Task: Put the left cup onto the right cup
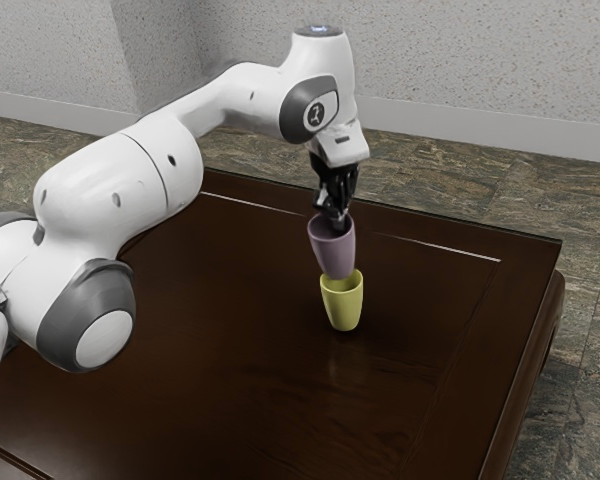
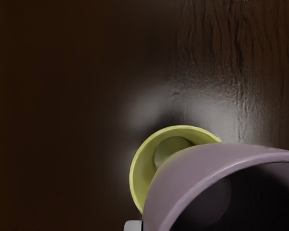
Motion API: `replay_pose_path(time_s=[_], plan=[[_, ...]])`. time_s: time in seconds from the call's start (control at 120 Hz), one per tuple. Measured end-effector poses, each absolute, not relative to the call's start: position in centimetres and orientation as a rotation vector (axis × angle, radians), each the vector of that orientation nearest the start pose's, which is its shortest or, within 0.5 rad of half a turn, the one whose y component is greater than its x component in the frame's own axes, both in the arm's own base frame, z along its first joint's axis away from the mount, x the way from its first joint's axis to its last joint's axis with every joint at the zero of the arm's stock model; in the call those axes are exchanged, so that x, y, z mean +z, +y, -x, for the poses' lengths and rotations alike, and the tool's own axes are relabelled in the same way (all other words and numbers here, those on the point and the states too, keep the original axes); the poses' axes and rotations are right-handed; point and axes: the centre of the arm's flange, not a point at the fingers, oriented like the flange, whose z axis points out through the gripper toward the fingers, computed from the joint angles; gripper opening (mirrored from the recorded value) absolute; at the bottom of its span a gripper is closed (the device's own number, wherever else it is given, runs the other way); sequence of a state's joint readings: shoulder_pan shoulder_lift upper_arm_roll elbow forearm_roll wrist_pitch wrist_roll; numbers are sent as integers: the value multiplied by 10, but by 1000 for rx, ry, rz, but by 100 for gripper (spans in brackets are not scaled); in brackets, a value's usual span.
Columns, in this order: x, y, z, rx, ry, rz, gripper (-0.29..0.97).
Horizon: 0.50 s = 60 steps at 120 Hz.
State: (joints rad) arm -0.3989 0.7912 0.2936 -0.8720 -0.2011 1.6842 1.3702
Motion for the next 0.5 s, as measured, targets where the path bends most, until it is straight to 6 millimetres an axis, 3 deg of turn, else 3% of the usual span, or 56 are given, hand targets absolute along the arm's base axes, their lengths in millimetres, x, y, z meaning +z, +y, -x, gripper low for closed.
replay_pose_path(time_s=[0.5], plan=[[438, -188, -745, -64, 2131, 2250, -11]])
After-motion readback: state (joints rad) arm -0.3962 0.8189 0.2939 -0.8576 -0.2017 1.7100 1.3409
